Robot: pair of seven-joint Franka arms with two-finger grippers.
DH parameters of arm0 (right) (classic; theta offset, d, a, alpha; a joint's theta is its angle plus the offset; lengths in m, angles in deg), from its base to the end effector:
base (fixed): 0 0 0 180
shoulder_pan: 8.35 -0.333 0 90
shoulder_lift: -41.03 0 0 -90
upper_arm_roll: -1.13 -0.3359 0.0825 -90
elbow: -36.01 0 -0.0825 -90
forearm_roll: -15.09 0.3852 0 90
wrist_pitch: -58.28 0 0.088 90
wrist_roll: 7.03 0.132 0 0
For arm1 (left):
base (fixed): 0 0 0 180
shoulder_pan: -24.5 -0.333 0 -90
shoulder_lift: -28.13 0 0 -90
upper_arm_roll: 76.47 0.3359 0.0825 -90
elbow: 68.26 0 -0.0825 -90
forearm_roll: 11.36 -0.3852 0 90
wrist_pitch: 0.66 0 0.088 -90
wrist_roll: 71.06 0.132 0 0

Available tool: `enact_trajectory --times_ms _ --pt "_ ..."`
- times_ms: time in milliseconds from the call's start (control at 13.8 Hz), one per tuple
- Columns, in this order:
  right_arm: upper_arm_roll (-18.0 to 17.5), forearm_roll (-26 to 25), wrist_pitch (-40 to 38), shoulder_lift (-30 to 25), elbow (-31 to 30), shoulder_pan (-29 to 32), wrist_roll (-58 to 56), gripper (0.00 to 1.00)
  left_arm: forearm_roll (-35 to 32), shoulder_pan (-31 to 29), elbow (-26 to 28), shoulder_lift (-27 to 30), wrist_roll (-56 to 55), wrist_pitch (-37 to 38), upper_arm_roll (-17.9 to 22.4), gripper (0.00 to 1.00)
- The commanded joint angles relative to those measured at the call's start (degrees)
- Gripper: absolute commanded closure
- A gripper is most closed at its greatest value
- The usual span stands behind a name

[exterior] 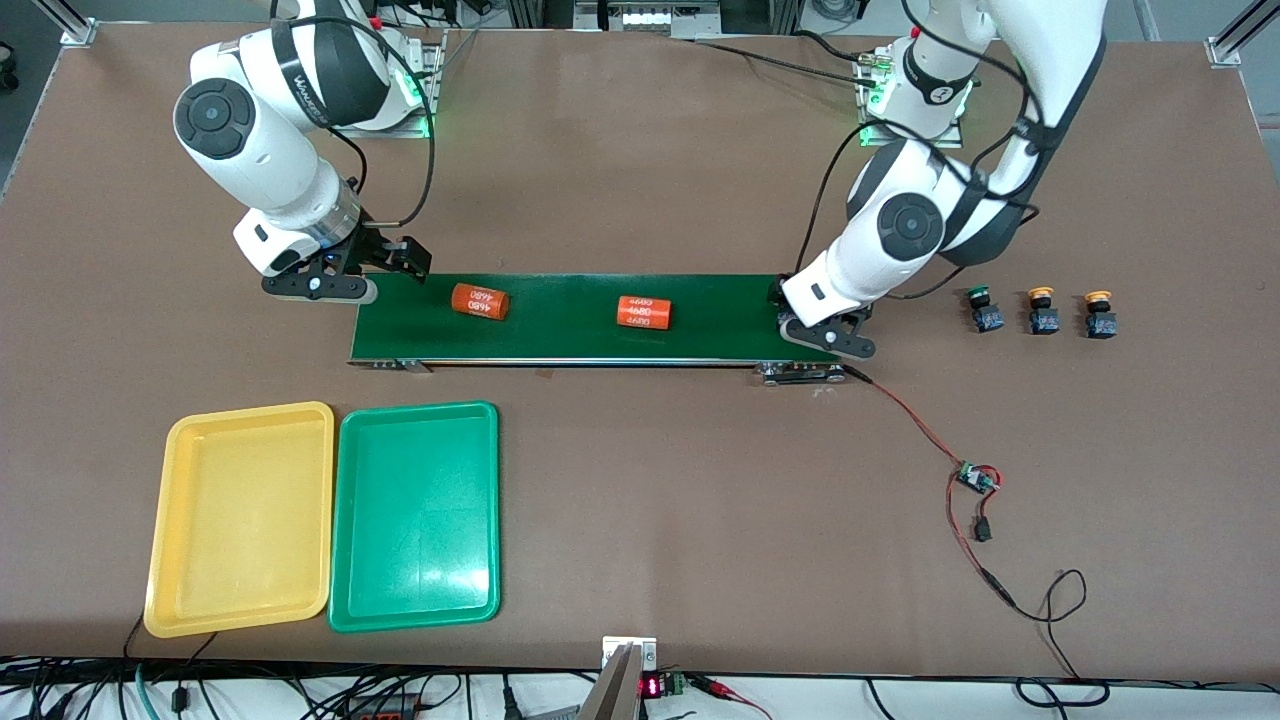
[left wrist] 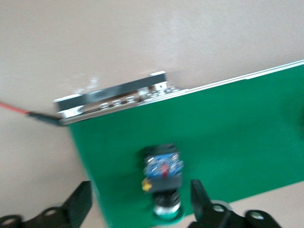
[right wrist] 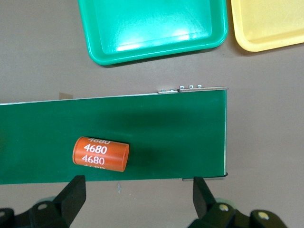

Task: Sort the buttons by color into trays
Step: 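Place the black button on the belt with the left gripper, then grasp the next button with the left gripper while the right gripper lowers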

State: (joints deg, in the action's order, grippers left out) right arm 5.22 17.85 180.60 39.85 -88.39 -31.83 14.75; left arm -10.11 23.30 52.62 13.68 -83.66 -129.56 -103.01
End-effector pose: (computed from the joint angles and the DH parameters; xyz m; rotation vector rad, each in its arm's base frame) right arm 0.4980 0.1785 0.3952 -3.1057 0.1053 0.0459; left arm 0.5133 -0.2409 0.2956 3.0271 -0.3038 -0.1884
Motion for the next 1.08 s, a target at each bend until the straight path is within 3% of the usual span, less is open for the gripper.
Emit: enact_trajectory --times_ms 0,579,796,1013 --pt "0.3 0.8 0.6 -0.1 -0.1 -0.7 0.6 0.0 0.5 -9.6 1.5 3.5 0.7 4.4 0.5 0.0" --pt "0.3 0.7 1.2 1.2 -0.1 -4.5 5.0 0.0 0.0 -27.3 4.4 -1.1 0.8 4.4 1.3 0.0" --pt "0.3 0.5 2.6 2.1 0.0 -6.9 9.3 0.0 -8.2 -30.0 4.5 -3.8 0.5 4.2 1.6 0.0" --pt "0.2 0.5 5.5 3.4 0.2 -8.8 12.9 0.0 -9.0 -32.3 4.4 -6.6 0.3 3.6 1.7 0.0"
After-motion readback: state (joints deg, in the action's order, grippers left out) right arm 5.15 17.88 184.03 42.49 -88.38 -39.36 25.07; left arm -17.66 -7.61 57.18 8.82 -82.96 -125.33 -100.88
